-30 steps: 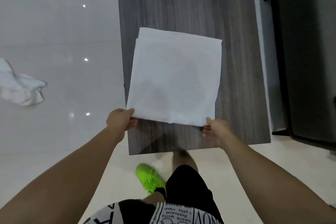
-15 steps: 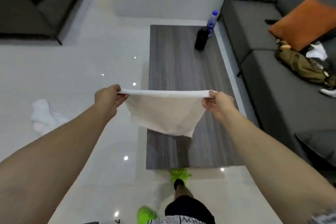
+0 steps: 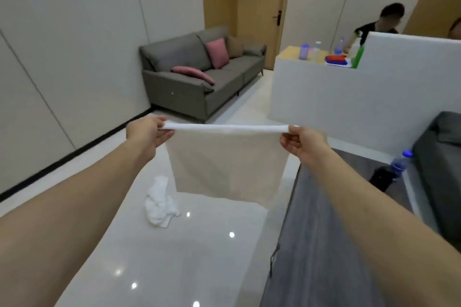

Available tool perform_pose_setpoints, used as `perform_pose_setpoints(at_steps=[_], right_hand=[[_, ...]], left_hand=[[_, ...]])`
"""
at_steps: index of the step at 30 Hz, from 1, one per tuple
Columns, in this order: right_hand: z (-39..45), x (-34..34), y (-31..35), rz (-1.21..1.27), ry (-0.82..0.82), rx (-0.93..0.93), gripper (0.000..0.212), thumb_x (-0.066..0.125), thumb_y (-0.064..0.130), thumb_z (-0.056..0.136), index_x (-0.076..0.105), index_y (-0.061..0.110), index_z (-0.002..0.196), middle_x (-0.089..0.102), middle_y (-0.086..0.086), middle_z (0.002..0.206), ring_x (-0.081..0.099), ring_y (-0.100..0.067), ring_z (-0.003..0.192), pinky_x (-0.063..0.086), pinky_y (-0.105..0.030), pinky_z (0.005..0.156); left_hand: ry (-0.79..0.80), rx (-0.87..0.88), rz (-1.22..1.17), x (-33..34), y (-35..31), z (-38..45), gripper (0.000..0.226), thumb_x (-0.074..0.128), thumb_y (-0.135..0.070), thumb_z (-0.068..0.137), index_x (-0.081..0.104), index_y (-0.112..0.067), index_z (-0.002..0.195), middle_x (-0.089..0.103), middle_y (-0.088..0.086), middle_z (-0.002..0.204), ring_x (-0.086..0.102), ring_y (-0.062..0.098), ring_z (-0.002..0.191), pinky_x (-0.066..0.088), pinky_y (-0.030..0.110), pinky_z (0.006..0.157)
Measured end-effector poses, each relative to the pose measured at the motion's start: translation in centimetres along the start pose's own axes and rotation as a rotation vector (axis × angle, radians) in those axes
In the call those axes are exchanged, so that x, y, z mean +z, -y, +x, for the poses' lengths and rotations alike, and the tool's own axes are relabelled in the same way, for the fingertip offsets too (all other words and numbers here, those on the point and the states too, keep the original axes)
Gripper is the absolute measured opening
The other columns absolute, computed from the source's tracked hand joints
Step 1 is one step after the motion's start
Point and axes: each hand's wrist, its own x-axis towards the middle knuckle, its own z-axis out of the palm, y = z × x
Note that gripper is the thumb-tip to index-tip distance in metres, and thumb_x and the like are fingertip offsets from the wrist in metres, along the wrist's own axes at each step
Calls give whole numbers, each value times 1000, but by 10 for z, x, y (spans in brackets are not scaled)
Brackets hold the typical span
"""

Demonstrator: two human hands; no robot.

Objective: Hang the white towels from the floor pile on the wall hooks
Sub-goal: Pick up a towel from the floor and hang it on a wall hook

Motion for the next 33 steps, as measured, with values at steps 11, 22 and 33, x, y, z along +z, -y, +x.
perform_pose_setpoints(at_steps=[11,22,33], right_hand=[[18,294,-14,-63,422,-47,19,60,-3,92,67,6,107,67,-18,91,65,-24,67,60,-29,61],[-145,528,-121,-438,967,-444,18,81,21,76,72,19,92,72,2,84,68,-15,80,55,-28,73],[-409,723,-229,-532,1282,-659,21,67,25,82,60,12,66,57,0,63,53,-23,66,40,-30,61]], left_hand=[[-578,379,164,-175,-119,17,28,82,2,66,72,-11,89,73,11,92,73,20,83,58,27,80],[-1235,474,348,-401,-190,-81,20,81,-28,67,66,-16,61,70,2,62,73,25,73,61,43,79],[-1712,452,580,-637,-260,-204,18,67,-37,83,64,-20,81,65,3,90,60,28,89,54,36,80]])
